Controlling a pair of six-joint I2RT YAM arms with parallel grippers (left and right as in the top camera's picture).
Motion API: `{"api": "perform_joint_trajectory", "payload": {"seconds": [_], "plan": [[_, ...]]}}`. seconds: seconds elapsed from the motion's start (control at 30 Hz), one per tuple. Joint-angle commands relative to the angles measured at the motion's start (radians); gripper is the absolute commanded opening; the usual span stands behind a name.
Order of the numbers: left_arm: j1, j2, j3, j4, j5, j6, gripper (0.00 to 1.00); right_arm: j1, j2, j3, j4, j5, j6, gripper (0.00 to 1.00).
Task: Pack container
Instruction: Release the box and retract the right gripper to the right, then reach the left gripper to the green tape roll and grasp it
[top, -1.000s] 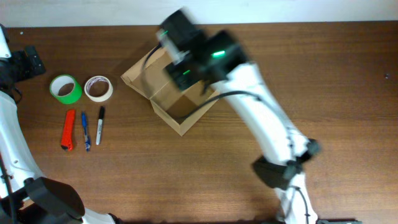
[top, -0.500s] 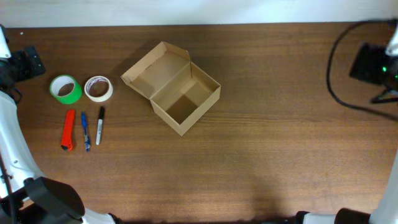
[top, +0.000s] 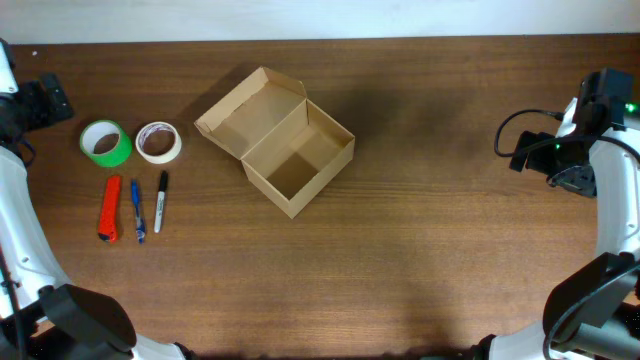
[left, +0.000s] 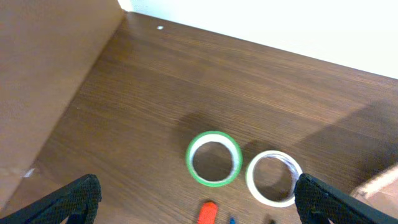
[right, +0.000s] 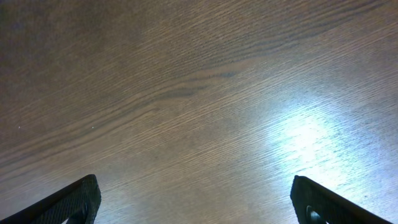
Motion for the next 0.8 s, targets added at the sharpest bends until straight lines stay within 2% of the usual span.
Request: {"api": "perform_joint_trajectory", "payload": {"seconds": [0.0, 0.03, 0.07, 0.1, 0.13, 0.2, 0.23, 0.27, 0.33, 0.43, 0.57, 0.77], "plan": [[0.005, 0.010, 0.021, -0.056, 0.165, -0.002, 0.99, -0.003, 0.005, -0.006, 0.003, -0.013, 0.012, 0.99], [0.005, 0.010, 0.021, -0.090, 0.204, -0.001, 1.00, -0.003, 0.005, -0.006, 0.003, -0.013, 0.012, 0.99], [0.005, 0.013, 0.020, -0.114, 0.224, -0.002, 0.79, -0.003, 0.005, -0.006, 0.003, -0.013, 0.012, 0.99], [0.005, 0.017, 0.020, -0.142, 0.246, -0.001, 0.65, -0.003, 0.005, -0.006, 0.003, -0.013, 0.012, 0.99], [0.005, 0.020, 0.020, -0.171, 0.279, -0.002, 0.60, -0.003, 0.005, -0.006, 0.003, -0.013, 0.012, 0.99], [0.005, 0.023, 0.020, -0.212, 0.357, -0.002, 0.97, -0.003, 0.005, -0.006, 0.003, -0.013, 0.012, 0.99], [0.004, 0.023, 0.020, -0.234, 0.388, -0.002, 1.00, -0.003, 0.005, -0.006, 0.003, -0.013, 0.012, 0.99], [-0.002, 0.023, 0.020, -0.256, 0.393, -0.002, 0.99, -0.003, 0.005, -0.006, 0.003, -0.013, 0.012, 0.99], [-0.027, 0.023, 0.020, -0.301, 0.329, -0.003, 0.91, -0.003, 0.005, -0.006, 0.003, -0.013, 0.012, 0.99], [-0.087, 0.034, 0.020, -0.353, 0.109, -0.080, 0.82, -0.003, 0.005, -0.006, 0.003, -0.013, 0.012, 0.99], [-0.158, 0.076, 0.026, -0.346, -0.061, -0.121, 0.82, -0.003, 0.005, -0.006, 0.003, -0.013, 0.012, 0.99], [-0.171, 0.240, 0.115, -0.342, -0.095, -0.129, 0.82, -0.003, 0.005, -0.006, 0.003, -0.013, 0.012, 0.99]]}}
